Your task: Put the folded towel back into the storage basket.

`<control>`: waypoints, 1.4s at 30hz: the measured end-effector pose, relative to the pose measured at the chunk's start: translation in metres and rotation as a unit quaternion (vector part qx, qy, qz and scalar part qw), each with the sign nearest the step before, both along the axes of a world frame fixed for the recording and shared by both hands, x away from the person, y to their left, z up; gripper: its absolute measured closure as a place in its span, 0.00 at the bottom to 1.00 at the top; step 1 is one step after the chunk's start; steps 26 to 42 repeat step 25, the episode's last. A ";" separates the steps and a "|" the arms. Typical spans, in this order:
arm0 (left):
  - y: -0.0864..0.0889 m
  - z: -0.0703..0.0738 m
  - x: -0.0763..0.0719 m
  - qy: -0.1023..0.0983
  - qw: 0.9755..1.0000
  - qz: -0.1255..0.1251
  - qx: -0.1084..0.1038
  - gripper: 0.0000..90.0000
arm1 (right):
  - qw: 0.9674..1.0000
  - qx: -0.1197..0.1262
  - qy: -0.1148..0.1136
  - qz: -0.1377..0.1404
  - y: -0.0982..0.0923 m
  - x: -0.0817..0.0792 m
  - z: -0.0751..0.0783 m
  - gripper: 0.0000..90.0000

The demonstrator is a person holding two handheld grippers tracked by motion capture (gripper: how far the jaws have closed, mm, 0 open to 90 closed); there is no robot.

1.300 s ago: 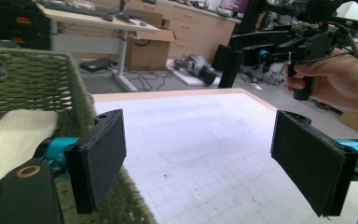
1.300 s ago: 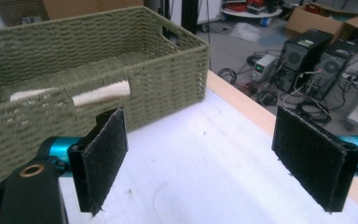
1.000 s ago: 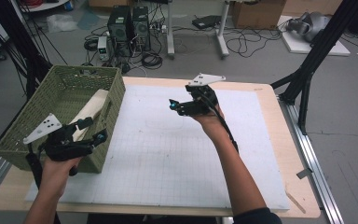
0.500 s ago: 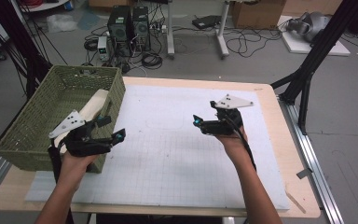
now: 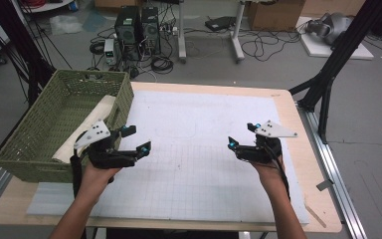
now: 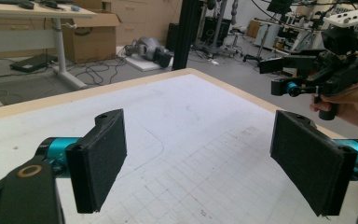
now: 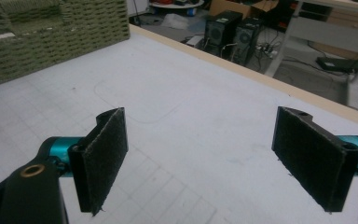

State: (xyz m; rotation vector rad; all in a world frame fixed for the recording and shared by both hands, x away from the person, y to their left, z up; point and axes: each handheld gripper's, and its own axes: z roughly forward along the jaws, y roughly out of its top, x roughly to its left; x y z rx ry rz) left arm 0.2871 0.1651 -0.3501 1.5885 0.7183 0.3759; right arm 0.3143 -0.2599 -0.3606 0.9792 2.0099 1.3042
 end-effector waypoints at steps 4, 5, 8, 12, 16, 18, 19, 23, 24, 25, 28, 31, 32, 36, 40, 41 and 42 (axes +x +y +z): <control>-0.011 -0.009 0.003 -0.007 1.000 -0.012 0.006 0.21 | 1.000 -0.009 -0.005 -0.024 -0.011 -0.011 -0.010 0.19; -0.013 -0.011 0.003 -0.008 1.000 -0.016 0.008 0.21 | 1.000 -0.008 -0.004 -0.030 -0.014 -0.014 -0.013 0.19; -0.019 -0.018 0.006 -0.012 1.000 -0.024 0.011 0.21 | 0.999 -0.008 0.000 -0.045 -0.023 -0.022 -0.022 0.19; -0.023 -0.028 0.011 -0.008 0.999 -0.033 0.014 0.21 | 0.998 -0.009 0.003 -0.064 -0.033 -0.030 -0.033 0.19; -0.027 -0.042 0.015 -0.005 0.999 -0.036 0.017 0.21 | 0.997 -0.008 0.009 -0.074 -0.038 -0.035 -0.044 0.19; -0.029 -0.048 0.017 -0.008 0.999 -0.037 0.028 0.21 | 0.997 -0.012 0.012 -0.078 -0.040 -0.036 -0.049 0.19; -0.030 -0.051 0.017 -0.008 0.999 -0.038 0.029 0.21 | 0.997 -0.012 0.018 -0.078 -0.041 -0.038 -0.053 0.19; -0.035 -0.058 0.018 -0.006 0.998 -0.041 0.040 0.21 | 0.996 -0.013 0.025 -0.081 -0.045 -0.040 -0.059 0.19; -0.035 -0.059 0.018 -0.007 0.998 -0.039 0.038 0.21 | 0.996 -0.011 0.026 -0.081 -0.045 -0.041 -0.059 0.19; -0.036 -0.061 0.018 -0.006 0.999 -0.039 0.037 0.21 | 0.996 -0.013 0.023 -0.082 -0.046 -0.041 -0.059 0.19; -0.036 -0.061 0.018 -0.006 0.999 -0.039 0.037 0.21 | 0.996 -0.013 0.023 -0.082 -0.046 -0.041 -0.059 0.19; -0.036 -0.061 0.018 -0.006 0.999 -0.039 0.037 0.21 | 0.996 -0.013 0.023 -0.082 -0.046 -0.041 -0.059 0.19; -0.036 -0.061 0.018 -0.006 0.999 -0.039 0.037 0.21 | 0.996 -0.013 0.023 -0.082 -0.046 -0.041 -0.059 0.19; -0.036 -0.061 0.018 -0.006 0.999 -0.039 0.037 0.21 | 0.996 -0.013 0.023 -0.082 -0.046 -0.041 -0.059 0.19; -0.036 -0.061 0.018 -0.006 0.999 -0.039 0.037 0.21 | 0.996 -0.013 0.023 -0.082 -0.046 -0.041 -0.059 0.19; -0.036 -0.061 0.018 -0.006 0.999 -0.039 0.037 0.21 | 0.996 -0.013 0.023 -0.082 -0.046 -0.041 -0.059 0.19; -0.036 -0.061 0.018 -0.006 0.999 -0.039 0.037 0.21 | 0.996 -0.013 0.023 -0.082 -0.046 -0.041 -0.059 0.19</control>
